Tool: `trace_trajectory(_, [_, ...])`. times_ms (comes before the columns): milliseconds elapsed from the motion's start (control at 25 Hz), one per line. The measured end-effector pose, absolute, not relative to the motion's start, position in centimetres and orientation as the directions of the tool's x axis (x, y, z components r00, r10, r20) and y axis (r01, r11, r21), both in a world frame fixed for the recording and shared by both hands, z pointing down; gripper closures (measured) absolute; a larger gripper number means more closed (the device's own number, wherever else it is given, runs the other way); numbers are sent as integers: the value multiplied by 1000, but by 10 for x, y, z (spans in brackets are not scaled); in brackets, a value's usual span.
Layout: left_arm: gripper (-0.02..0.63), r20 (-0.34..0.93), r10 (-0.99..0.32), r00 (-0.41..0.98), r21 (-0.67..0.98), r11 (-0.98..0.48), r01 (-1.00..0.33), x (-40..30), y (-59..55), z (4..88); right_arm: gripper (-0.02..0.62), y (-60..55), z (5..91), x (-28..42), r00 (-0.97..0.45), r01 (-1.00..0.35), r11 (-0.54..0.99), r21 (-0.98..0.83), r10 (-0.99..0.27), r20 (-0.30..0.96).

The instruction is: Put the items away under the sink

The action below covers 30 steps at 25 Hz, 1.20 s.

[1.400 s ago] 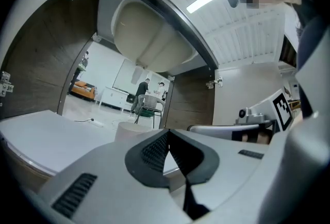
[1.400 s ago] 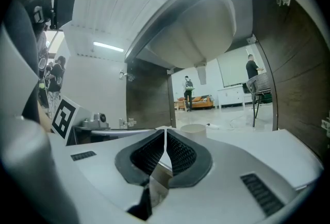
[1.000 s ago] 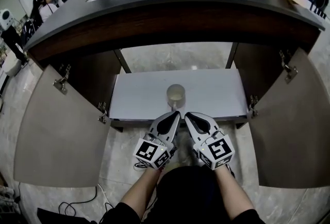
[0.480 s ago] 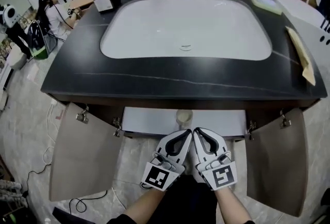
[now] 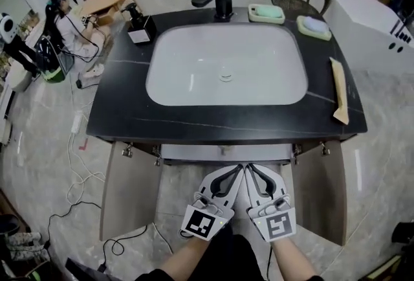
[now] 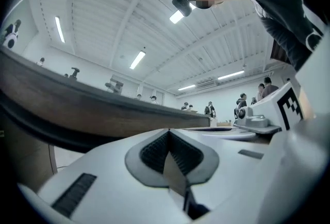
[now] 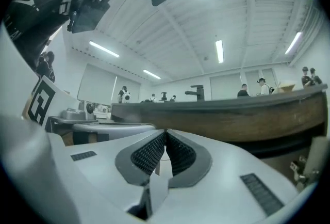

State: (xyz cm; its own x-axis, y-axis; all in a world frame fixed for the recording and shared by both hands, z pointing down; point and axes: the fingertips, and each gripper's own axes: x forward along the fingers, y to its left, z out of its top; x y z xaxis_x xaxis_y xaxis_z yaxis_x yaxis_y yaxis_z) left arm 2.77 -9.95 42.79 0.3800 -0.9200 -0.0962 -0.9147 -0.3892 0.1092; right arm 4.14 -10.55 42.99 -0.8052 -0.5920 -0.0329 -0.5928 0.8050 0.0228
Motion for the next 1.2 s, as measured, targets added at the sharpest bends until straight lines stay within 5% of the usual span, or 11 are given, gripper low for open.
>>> trace_trajectory(520, [598,-118,-900,420,118,-432,-894,62,-57,267,558,-62,273,78,-758,-653,757,24,-652,-19])
trace_trajectory(1200, [598,-76,-864,498,107,-504,-857,72,-50,189,557,-64,188,83,-728,-685,727,37,-686,-12])
